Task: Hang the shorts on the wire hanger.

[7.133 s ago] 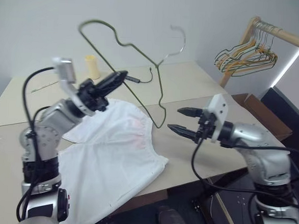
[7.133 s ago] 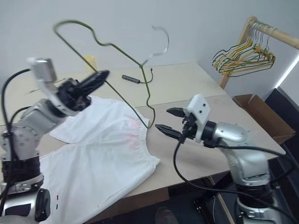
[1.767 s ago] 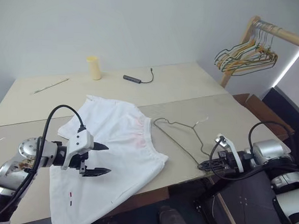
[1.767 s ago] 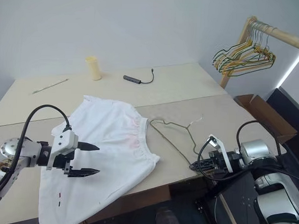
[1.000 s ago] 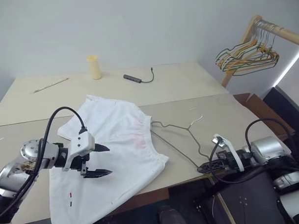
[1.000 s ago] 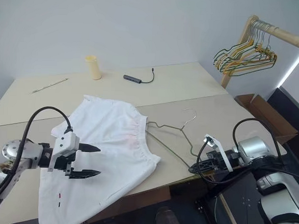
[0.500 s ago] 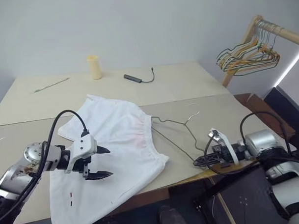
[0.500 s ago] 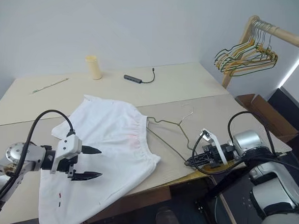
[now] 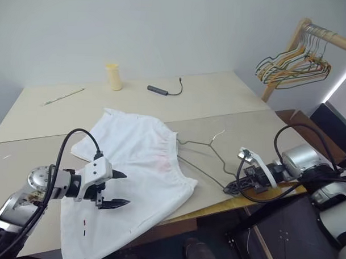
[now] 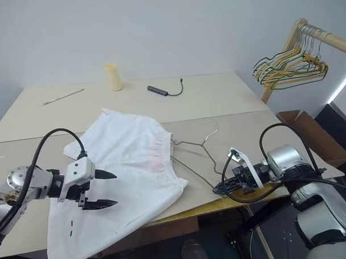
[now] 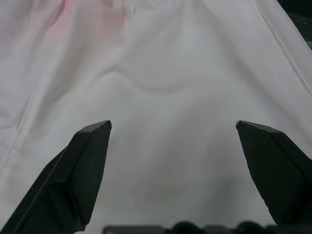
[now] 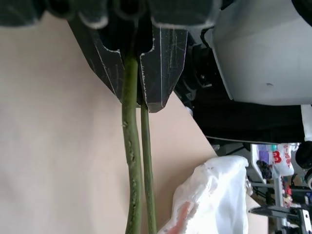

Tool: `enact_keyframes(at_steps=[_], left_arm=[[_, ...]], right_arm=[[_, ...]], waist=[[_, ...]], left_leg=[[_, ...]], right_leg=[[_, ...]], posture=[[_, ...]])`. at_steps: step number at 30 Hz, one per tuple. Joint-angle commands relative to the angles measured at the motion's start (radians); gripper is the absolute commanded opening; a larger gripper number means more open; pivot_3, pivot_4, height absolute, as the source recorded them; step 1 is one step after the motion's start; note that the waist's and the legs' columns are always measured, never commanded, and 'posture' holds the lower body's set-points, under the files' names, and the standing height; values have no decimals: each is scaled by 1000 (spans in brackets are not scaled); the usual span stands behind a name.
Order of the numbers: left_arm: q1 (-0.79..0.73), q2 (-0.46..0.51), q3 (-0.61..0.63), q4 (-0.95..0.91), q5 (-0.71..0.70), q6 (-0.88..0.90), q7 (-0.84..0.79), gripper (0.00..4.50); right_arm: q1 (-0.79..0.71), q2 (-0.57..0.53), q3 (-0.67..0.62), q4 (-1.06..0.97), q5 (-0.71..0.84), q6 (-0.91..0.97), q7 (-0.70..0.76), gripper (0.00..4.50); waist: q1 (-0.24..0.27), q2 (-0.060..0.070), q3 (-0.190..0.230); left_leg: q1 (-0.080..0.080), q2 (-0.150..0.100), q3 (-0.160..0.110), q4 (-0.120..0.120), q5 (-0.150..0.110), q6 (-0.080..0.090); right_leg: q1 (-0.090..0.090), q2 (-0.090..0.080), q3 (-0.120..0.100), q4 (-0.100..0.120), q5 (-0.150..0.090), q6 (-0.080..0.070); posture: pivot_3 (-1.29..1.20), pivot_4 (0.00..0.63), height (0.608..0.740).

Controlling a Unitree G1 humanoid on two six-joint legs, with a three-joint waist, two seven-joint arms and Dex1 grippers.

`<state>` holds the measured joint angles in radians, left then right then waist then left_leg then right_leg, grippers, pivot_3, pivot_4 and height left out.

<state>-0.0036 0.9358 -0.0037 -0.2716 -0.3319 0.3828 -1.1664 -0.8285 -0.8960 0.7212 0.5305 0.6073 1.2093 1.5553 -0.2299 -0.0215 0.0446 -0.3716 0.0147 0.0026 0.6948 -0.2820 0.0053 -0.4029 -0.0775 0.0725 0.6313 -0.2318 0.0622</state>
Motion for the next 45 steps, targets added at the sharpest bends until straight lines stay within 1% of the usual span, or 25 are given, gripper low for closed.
enact_keyframes(at_steps=[1,5,9,13,15,18,22,25,32,34,37,39,45], left_arm=[[-2,-3,2,-31,6,-11,13,4470],[-8,-15,-13,-32,15,-8,24,4470],[-8,-17,-14,-36,18,-1,34,4470],[-1,-17,-3,-36,20,2,47,4470],[-1,-16,-11,-33,27,-2,52,4470],[-3,-16,-22,-39,39,-4,61,4470],[-21,-33,-25,-31,39,9,79,4470],[-26,-36,-34,-25,50,3,82,4470],[-26,-38,-36,-24,62,-1,91,4470],[-21,-35,-34,-25,62,-3,91,4470],[-18,-34,-32,-26,62,-2,91,4470],[-19,-34,-31,-25,61,-2,91,4470],[-26,-29,-34,-19,65,-6,86,4470]], right_arm=[[-2,-32,4,-65,47,33,59,0],[-22,-14,14,-39,49,67,59,0],[-23,-22,34,-43,69,85,59,0],[-12,-53,69,-81,93,98,59,0],[-21,-39,66,-61,104,117,59,0],[-10,-62,99,-133,114,134,59,0],[-34,-22,56,-56,113,149,59,0],[-48,-3,54,-28,90,132,59,0],[-83,78,20,132,14,44,59,0],[-82,85,12,144,29,29,59,0],[-63,71,-2,105,89,-13,59,0],[-67,83,-15,126,113,-28,59,0],[-112,194,-19,283,41,-63,59,0]], waist=[[1,0,0],[-2,0,0],[-1,0,0],[2,0,0],[2,0,0],[2,0,0],[2,0,0],[2,0,0],[2,0,0],[2,0,0],[3,0,0],[3,0,0],[-1,0,0]], left_leg=[[0,0,0,0,0,0],[0,0,0,0,0,0],[0,0,0,0,0,0],[0,0,0,0,0,0],[0,0,0,0,0,0],[0,0,0,0,0,0],[0,0,0,0,0,0],[0,0,0,0,0,0],[0,0,0,0,0,0],[0,0,0,0,0,0],[0,0,0,0,0,0],[0,0,-1,0,0,0],[0,0,0,0,0,0]], right_leg=[[0,0,0,0,0,0],[0,0,0,0,0,0],[0,0,0,0,0,0],[0,0,0,0,0,0],[0,0,0,0,0,0],[0,0,0,0,0,0],[0,0,0,0,0,0],[0,0,0,0,0,0],[0,0,0,0,0,0],[0,0,0,0,0,0],[0,0,0,0,0,0],[0,0,0,0,0,0],[0,0,0,1,0,-1]], posture=[[-173,0,740],[-174,0,740],[-165,0,740],[-162,0,740],[-161,0,740],[-162,0,740],[-169,0,740],[-171,0,740],[-162,0,740],[-162,0,740],[-152,0,740],[-152,0,740],[-144,0,740]])
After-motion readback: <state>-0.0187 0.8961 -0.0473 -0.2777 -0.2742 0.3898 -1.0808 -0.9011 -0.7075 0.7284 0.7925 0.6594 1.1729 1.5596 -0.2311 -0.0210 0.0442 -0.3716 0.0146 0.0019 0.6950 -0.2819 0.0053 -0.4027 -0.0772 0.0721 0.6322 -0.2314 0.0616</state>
